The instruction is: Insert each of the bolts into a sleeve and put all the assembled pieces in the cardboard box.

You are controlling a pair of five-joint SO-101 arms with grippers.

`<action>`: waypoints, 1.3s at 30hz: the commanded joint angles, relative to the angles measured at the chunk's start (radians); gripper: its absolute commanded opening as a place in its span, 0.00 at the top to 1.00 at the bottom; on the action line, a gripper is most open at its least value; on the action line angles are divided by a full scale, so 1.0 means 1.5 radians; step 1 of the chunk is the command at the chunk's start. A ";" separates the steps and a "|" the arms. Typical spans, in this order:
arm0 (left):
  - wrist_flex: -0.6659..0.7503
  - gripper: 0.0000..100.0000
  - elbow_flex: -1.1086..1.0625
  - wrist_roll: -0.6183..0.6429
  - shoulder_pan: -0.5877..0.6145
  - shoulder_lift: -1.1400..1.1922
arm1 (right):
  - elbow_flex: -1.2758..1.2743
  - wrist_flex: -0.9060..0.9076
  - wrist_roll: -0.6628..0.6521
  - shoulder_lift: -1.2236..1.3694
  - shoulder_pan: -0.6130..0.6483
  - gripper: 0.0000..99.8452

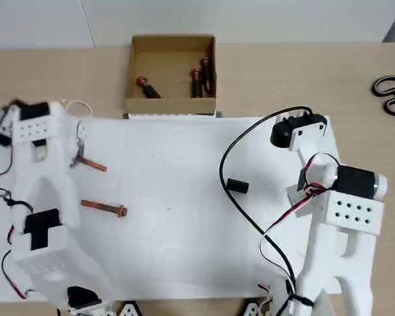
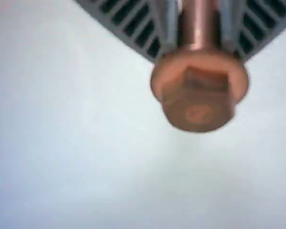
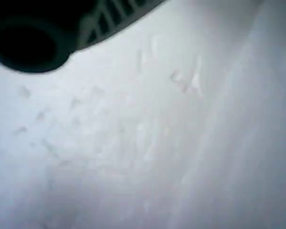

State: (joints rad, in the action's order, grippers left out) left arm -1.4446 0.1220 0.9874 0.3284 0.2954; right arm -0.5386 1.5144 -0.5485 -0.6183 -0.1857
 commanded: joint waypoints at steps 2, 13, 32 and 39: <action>-0.093 0.99 0.166 -0.228 -0.016 -0.012 | 0.038 0.004 0.009 -0.003 0.015 1.00; -0.150 0.99 0.277 -0.696 -0.180 -0.014 | 0.048 -0.021 0.010 -0.004 0.221 1.00; -0.205 0.99 0.429 -0.714 -0.314 -0.261 | 0.097 0.070 0.115 -0.144 0.296 1.00; -0.189 0.99 0.174 -0.649 -0.365 -0.468 | 0.001 0.063 0.115 -0.219 0.294 1.00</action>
State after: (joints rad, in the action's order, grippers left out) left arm -1.7346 0.5148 -0.0253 -0.1918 -0.2631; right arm -0.5125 1.6141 -0.3859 -0.9022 0.2547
